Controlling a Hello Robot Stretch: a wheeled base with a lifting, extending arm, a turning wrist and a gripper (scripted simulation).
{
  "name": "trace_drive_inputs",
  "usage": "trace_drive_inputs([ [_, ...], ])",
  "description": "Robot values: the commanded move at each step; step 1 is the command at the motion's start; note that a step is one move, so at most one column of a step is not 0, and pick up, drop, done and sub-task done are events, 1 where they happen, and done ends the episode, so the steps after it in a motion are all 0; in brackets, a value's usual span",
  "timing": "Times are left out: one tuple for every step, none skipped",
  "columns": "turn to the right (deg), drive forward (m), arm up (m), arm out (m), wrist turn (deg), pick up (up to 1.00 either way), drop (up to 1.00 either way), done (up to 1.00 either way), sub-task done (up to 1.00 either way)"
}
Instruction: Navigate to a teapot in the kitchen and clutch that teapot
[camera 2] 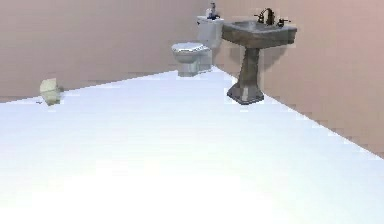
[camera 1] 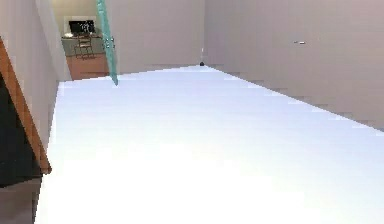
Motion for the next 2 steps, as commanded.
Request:
trace_drive_inputs([
  [-24.0, 0.0, 0.0, 0.0, 0.0, 0.0, 0.0, 0.0, 0.0],
  [-3.0, 0.0, 0.0, 0.0, 0.0, 0.0, 0.0, 0.0, 0.0],
])
